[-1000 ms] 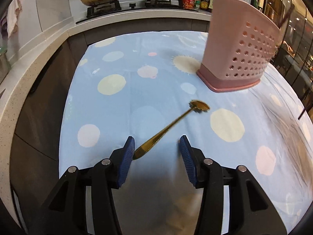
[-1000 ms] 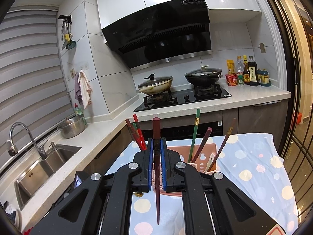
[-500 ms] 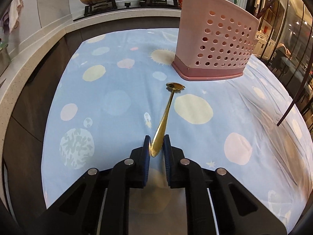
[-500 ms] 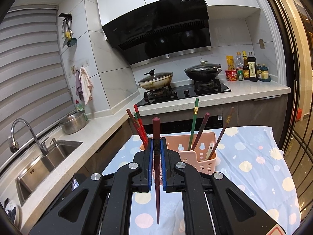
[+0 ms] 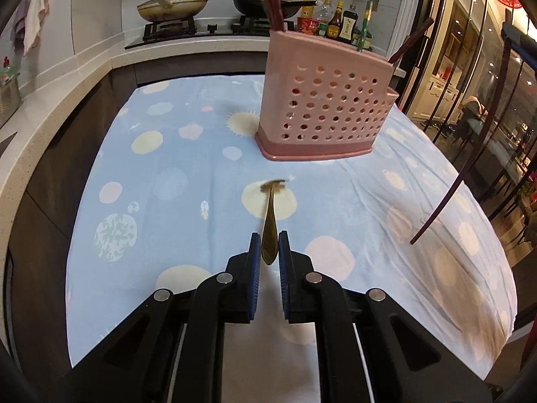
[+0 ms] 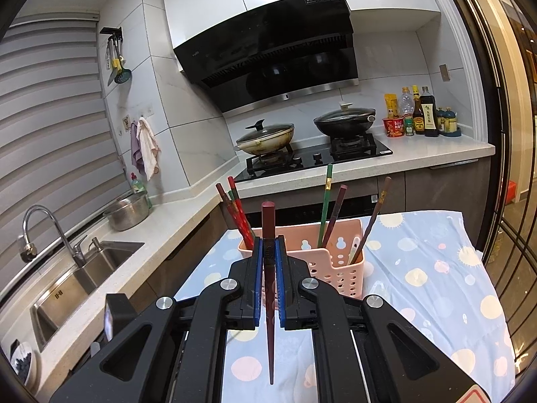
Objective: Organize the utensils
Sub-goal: 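Carry the spoon into the pink holder with the left tool while the right tool holds the chopstick above it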
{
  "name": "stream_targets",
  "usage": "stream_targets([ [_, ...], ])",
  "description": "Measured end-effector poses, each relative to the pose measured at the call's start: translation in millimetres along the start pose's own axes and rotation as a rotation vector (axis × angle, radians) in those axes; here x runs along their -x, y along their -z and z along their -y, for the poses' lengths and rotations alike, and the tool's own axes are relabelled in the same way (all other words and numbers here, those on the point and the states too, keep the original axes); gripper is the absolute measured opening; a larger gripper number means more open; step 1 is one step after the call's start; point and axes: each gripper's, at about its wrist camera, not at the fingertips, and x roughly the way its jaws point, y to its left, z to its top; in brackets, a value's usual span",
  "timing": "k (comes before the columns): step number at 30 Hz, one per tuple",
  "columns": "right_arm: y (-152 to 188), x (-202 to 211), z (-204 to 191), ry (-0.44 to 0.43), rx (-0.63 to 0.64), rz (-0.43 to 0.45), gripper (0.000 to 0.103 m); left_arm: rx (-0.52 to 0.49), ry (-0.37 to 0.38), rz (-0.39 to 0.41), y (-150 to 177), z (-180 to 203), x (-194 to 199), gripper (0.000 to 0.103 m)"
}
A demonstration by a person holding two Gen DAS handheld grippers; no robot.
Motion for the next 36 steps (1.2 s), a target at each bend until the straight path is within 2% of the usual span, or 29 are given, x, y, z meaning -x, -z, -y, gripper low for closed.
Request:
stream_targets([
  [7,-10,7,-1,0.002,0.009,0.028,0.007,-0.045,0.015,0.086,-31,25,34,0.008],
  [8,-11,7,0,0.005,0.01,0.032,0.007,-0.052,0.019,0.095,-36,27,36,0.002],
  [9,-13,6,0,0.006,0.008,0.033,0.007,-0.058,0.023,0.102,-41,30,38,0.001],
  [18,-20,6,6,0.003,-0.001,0.048,0.007,-0.095,0.022,0.132,-69,46,43,0.001],
  [23,-56,5,2,0.014,0.018,0.125,0.007,-0.135,0.012,0.19,-102,58,62,0.001],
  [29,-107,-16,2,0.046,0.018,0.196,0.007,-0.164,0.003,0.278,-170,71,82,0.001],
  [33,-127,-37,8,0.06,0.0,0.214,0.007,-0.166,-0.009,0.313,-206,74,81,0.001],
  [36,-133,-56,13,0.074,0.003,0.211,0.007,-0.161,-0.02,0.305,-222,73,67,0.001],
])
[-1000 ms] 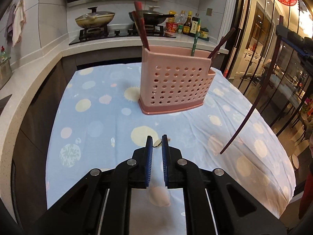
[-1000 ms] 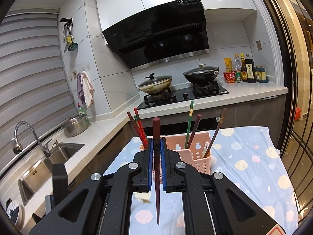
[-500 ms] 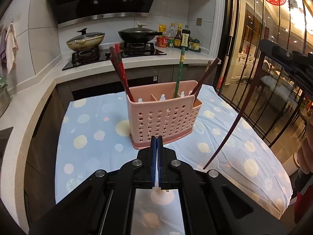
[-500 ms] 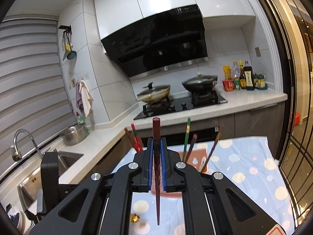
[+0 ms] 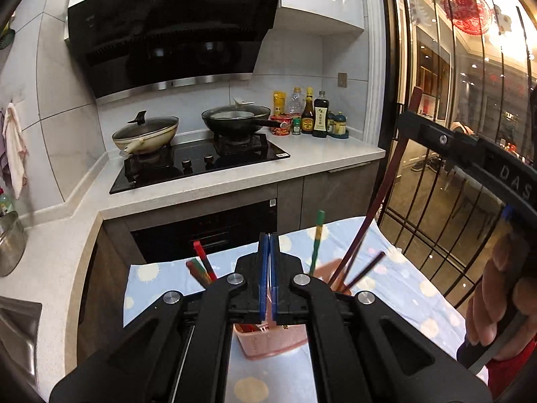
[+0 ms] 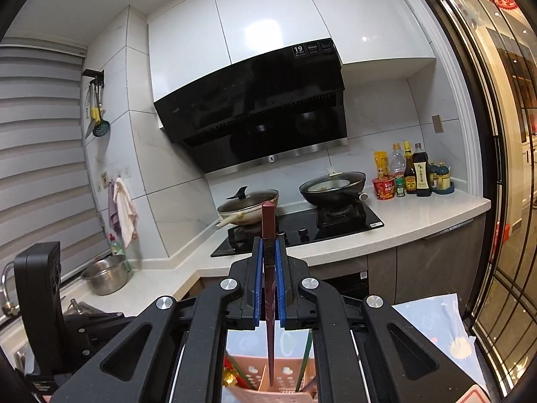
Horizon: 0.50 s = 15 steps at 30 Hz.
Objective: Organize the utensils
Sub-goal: 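Carry the spoon into the pink holder with the left tool while the right tool holds the chopstick above it, then open both tools to release the spoon and chopstick in the holder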
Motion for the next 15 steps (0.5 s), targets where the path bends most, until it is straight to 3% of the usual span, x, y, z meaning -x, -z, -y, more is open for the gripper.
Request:
stream_targets([
  [7,29,-45,8,0.013,0.013,-0.1,0.007,0.009,-0.023,-0.074,15,-1,-46,0.001],
  [15,71,-69,14,0.028,0.047,-0.203,0.01,0.018,-0.072,-0.115,40,0,-71,0.003],
])
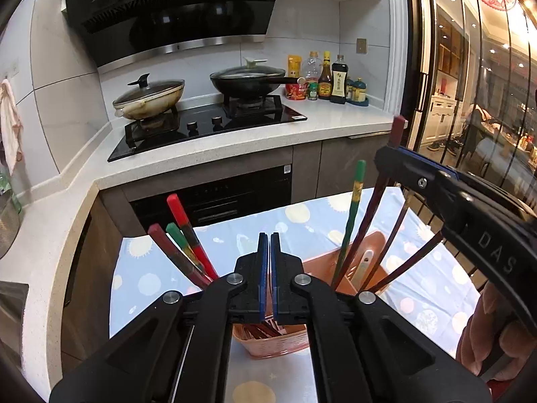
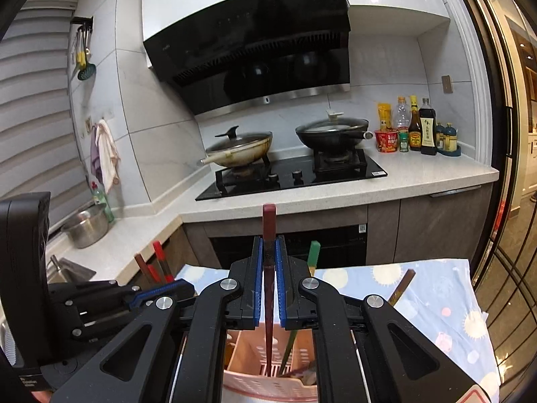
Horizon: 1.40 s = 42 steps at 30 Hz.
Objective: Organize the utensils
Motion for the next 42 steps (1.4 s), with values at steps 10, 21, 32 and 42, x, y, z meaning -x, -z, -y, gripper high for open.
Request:
stream_targets([
  [10,10,30,5,0.007,0.003,0.02,0.047,0.003,-0.059,0.036,16,6,15,0.057],
  [21,44,90,13,0.079,0.023,-0.047,0.075,0.025,-0.149,0.071,54,22,67,0.096],
  [32,110,125,14,0.149,0.049,-0.171,0.085,0.083,-0.163,0.006,104,32,87,0.096],
  [42,139,150,10,0.169,0.03,-0.158,0.097,0.112,-0.159,-0.015,137,42,97,0.096],
])
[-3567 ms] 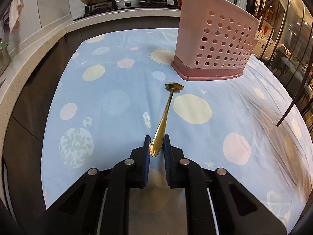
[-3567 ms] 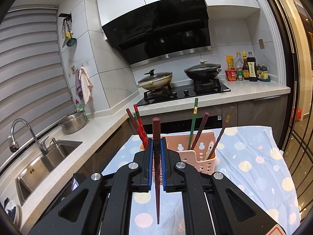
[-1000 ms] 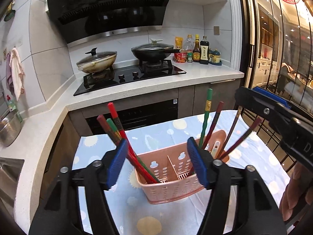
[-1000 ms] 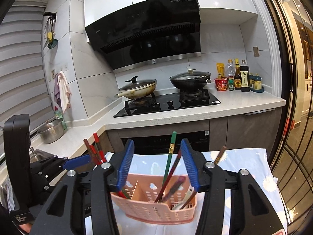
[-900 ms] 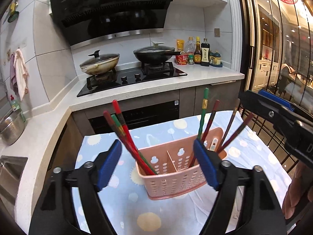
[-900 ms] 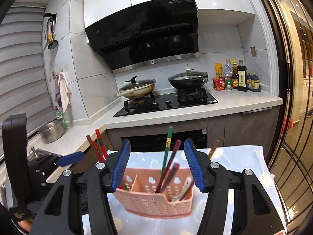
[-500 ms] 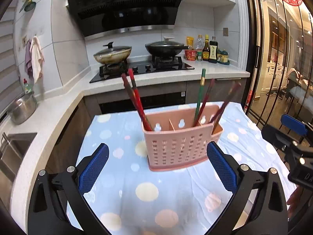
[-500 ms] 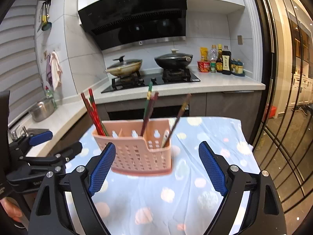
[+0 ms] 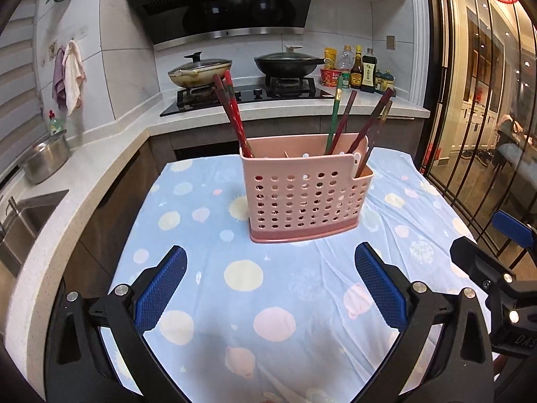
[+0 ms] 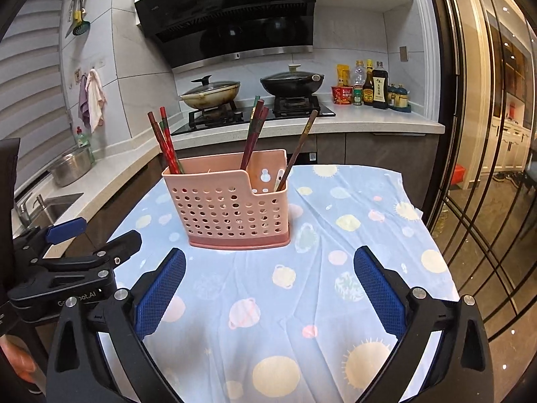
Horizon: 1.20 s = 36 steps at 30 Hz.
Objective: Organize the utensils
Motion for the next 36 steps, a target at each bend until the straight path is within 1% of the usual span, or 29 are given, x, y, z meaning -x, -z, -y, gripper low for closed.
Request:
stream_targets([
  [5,4,9,-5,0.034,0.024,0.023,0.097,0.008,-0.005,0.0,5,1,4,0.096],
  [20,11,16,-8,0.028,0.013,0.011,0.097,0.038,0.005,-0.005,16,-5,13,0.096],
  [30,13,18,-11,0.025,0.023,0.012,0.097,0.023,-0.007,0.013,19,-2,20,0.096],
  [36,14,19,-13,0.024,0.026,0.012,0.097,0.031,-0.013,0.012,20,-2,22,0.096],
])
